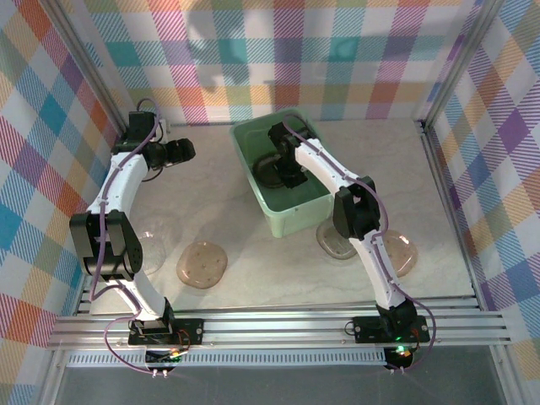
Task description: Place the plates into the plastic bin on the countertop
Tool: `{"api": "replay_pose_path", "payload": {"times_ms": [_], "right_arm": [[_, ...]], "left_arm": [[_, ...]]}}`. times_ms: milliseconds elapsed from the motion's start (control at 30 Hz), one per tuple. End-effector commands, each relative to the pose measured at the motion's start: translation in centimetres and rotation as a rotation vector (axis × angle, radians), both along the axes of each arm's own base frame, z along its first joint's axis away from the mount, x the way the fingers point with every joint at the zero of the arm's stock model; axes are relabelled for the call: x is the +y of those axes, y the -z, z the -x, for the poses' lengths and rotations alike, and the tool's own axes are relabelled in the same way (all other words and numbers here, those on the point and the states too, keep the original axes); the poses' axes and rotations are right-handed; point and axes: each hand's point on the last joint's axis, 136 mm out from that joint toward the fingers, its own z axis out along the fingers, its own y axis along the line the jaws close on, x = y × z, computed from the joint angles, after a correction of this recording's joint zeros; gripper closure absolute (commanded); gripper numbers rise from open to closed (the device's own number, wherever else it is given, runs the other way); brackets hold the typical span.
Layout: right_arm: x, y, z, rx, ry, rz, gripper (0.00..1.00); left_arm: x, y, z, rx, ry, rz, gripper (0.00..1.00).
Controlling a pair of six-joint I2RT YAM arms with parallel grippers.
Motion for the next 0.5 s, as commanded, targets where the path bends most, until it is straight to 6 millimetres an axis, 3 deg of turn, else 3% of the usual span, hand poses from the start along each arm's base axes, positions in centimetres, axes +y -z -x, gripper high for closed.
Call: {"api": "replay_pose_path", "payload": {"times_ms": [0, 133, 200, 367, 467], "right_arm": [[0.0, -0.9, -1.3, -0.051, 0.001, -0.006, 1.00], [0.0, -1.2, -1.3, -0.056, -0.010, -0.005, 1.00], [-0.7, -2.4, -1.5, -0.095, -0.045, 0.038, 0.99], [-1.1, -5.7, -1.5, -0.214, -0.152, 0.101, 0.76], [-1.5, -7.3, -1.4, -0.268, -0.193, 0.116, 0.68]], "left_arm": [[0.7, -0.4, -0.2, 0.002, -0.004, -0.014, 0.22], [0.9, -0.4, -0.1, 0.004, -0.013, -0.019, 0.22], [1.1, -0.4, 0.0, 0.005, -0.023, -0.021, 0.22], [1.3, -0.1, -0.4, 0.005, -0.066, 0.013, 0.22], [1.2, 0.0, -0.6, 0.005, -0.089, 0.034, 0.22]]}}
